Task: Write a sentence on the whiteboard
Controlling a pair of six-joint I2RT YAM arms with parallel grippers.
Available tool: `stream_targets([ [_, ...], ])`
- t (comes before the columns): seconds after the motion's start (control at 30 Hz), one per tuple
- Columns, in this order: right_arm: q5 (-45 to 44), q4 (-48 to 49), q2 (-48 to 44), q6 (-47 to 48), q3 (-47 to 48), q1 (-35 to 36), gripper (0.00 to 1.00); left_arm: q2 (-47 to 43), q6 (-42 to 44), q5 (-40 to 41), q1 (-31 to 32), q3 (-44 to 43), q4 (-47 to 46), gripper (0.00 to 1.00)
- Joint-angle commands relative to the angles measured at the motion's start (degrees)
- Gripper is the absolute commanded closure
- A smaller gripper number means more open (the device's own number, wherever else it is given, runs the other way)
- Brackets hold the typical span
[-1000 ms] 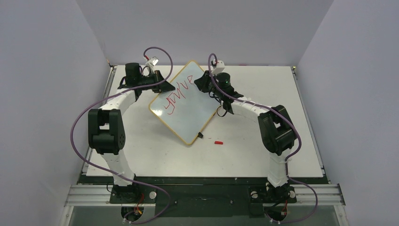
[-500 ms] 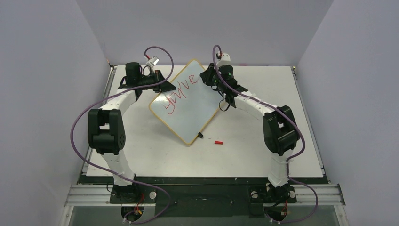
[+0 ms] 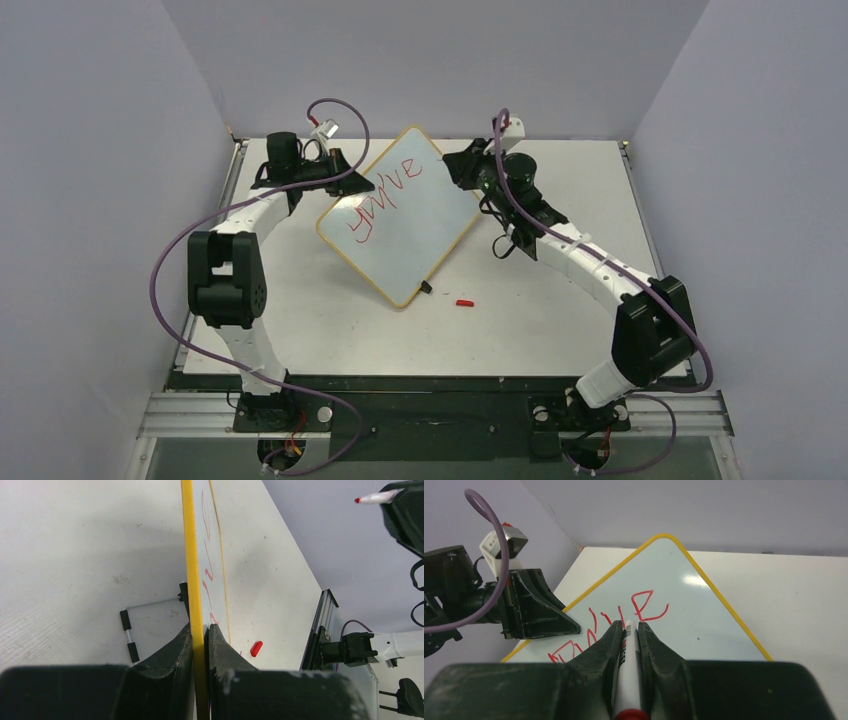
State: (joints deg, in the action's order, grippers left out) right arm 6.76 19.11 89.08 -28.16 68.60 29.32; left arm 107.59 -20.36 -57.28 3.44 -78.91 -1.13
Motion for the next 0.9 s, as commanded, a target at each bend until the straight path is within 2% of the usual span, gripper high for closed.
stream_targets([
  [0.0, -1.5, 2.6, -3.6, -0.4, -5.5, 0.6, 1.00, -0.7, 7.5, 0.7, 1.6, -1.9, -5.8, 1.00],
  [0.37, -5.2, -3.4, -9.3, 3.4, -11.2, 4.4, 1.00, 0.0, 7.0, 0.5, 1.4, -2.1, -6.5, 1.00],
  [0.7, -6.0, -8.8, -10.8, 5.4, -9.8, 7.2, 1.00, -0.2, 6.8, 0.7, 1.4, -1.9, -7.0, 1.00],
  [0.87, -5.6, -8.4, -11.7, 5.4, -10.2, 7.9, 1.00, -0.1, 7.0, 1.0, 1.4, -1.8, -7.0, 1.00],
])
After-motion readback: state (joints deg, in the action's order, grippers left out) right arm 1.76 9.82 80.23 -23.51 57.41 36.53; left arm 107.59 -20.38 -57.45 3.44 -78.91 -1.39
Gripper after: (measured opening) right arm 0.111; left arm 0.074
